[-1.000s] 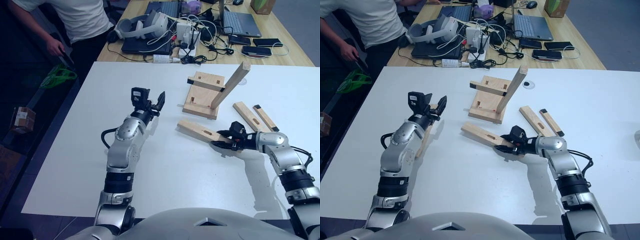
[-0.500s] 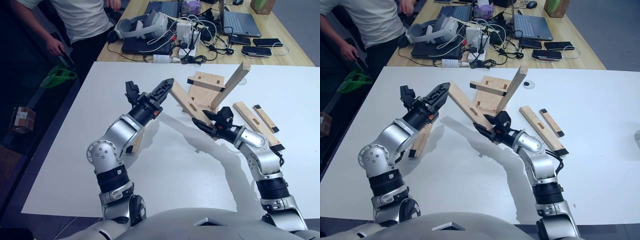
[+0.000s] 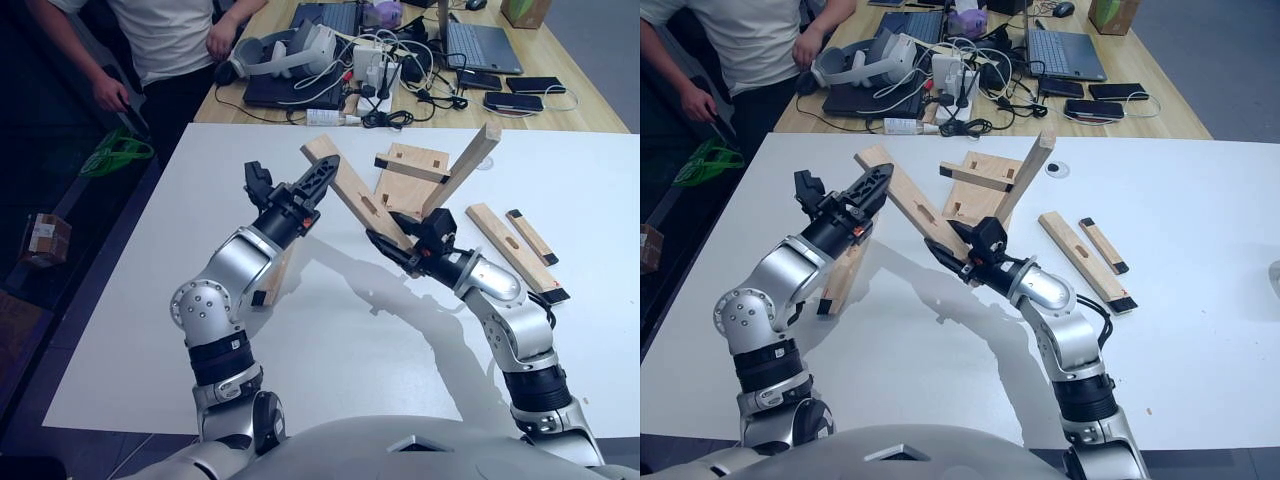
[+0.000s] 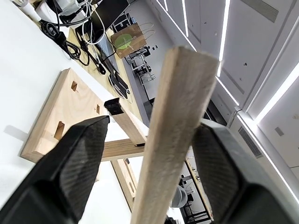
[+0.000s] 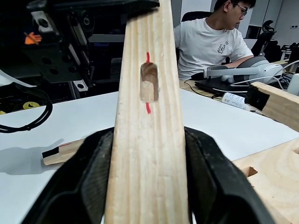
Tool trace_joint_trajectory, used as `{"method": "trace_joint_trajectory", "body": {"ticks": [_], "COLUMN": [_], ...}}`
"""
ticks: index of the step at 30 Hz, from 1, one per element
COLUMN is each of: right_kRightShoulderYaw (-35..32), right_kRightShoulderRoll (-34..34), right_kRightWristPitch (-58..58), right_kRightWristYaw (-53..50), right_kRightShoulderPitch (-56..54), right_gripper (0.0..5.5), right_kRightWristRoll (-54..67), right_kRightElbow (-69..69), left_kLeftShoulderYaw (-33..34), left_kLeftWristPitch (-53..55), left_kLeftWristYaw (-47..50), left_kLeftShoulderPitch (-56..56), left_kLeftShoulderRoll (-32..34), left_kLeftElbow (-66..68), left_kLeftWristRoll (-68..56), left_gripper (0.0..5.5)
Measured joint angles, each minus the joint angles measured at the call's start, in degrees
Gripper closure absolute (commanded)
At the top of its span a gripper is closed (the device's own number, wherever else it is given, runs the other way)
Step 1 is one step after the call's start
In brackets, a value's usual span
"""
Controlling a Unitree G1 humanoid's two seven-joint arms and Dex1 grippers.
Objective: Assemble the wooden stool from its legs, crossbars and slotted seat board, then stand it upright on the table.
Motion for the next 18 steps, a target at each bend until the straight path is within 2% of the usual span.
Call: {"method": "trace_joint_trajectory", "body": {"ticks": [18], "right_kRightShoulderYaw": [0.7], "right_kRightShoulderRoll": [0.0], "right_kRightWristPitch": [-0.6], "right_kRightWristYaw": [-0.3], "right_kRightShoulderPitch": [-0.1], "right_gripper": [3.46], "right_kRightWristRoll": [-0.2], "right_kRightElbow": [0.9], "left_kLeftShoulderYaw": [-5.0], "left_kLeftWristPitch": [-4.6], "left_kLeftWristYaw": [-3.4], "left_kLeftShoulderPitch": [0.9], "left_kLeftShoulderRoll": [2.8], "left_kLeftElbow": [-1.9], "left_kLeftWristRoll": [1.2], "left_gripper": [2.52]}}
